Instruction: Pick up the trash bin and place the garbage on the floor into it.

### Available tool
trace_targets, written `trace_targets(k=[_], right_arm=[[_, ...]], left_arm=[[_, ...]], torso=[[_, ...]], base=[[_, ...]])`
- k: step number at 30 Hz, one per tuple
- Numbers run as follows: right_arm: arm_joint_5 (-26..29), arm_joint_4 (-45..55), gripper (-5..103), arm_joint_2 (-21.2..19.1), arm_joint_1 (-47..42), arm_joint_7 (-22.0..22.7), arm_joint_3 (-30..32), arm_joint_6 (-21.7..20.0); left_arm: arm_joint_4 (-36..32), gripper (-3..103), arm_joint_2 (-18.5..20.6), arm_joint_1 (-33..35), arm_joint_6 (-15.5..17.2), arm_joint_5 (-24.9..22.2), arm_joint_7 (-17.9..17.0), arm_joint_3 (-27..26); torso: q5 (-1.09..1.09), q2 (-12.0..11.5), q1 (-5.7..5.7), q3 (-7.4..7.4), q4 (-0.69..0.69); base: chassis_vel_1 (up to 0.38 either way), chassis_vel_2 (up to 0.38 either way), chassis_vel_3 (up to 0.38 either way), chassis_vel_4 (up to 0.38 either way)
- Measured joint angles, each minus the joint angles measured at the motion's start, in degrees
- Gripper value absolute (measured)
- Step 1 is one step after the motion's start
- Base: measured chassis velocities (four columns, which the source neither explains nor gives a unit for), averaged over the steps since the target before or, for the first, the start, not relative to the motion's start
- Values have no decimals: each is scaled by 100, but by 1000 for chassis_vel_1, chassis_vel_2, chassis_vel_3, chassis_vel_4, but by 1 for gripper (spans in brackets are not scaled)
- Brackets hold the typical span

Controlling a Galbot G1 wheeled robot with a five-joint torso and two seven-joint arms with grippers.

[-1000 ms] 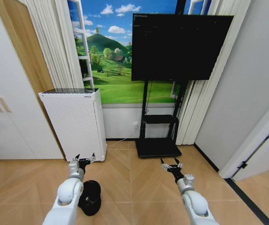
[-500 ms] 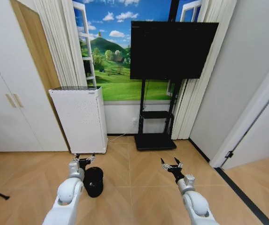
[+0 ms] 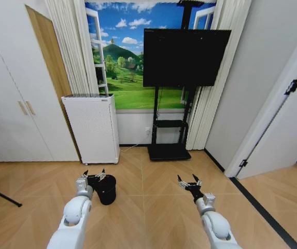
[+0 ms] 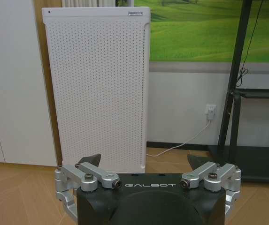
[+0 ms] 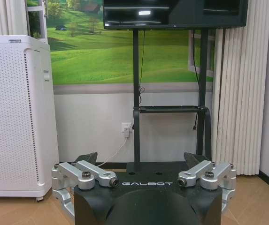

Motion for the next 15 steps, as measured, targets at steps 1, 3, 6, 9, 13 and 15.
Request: trace_targets(k=[1,3,6,9,13,15], right_arm=[[-8,-1,100,-1,0,1,1,-1],[-12,-1,100,-2,2,1,1,-2],[-14,-8,100,-2,13,1,0,-3],[-15,-12,100,0,23,1,-2,-4],[-15,-18,100,2,22,3,-4,-6],[-15,-22,100,3,22,3,-4,-6]], left_arm=[[0,100,-8,11,-3,4,39,2],[0,100,-13,23,-11,10,53,0],[1,100,-18,25,-18,13,64,-8],[-1,100,-16,24,-19,13,67,-14],[-14,100,-11,30,-19,8,68,-28],[-17,100,-11,39,-20,6,68,-30]], torso=[[-1,-3,1,0,0],[-2,-3,-1,-2,0],[-1,-7,0,-2,0],[0,-7,-3,-4,0],[0,-10,-4,-6,-1],[-1,-12,-4,-5,0]], base=[[206,-223,-211,230],[196,-215,-211,203],[200,-212,-216,209],[209,-206,-197,223],[224,-214,-214,215],[204,-224,-237,209]])
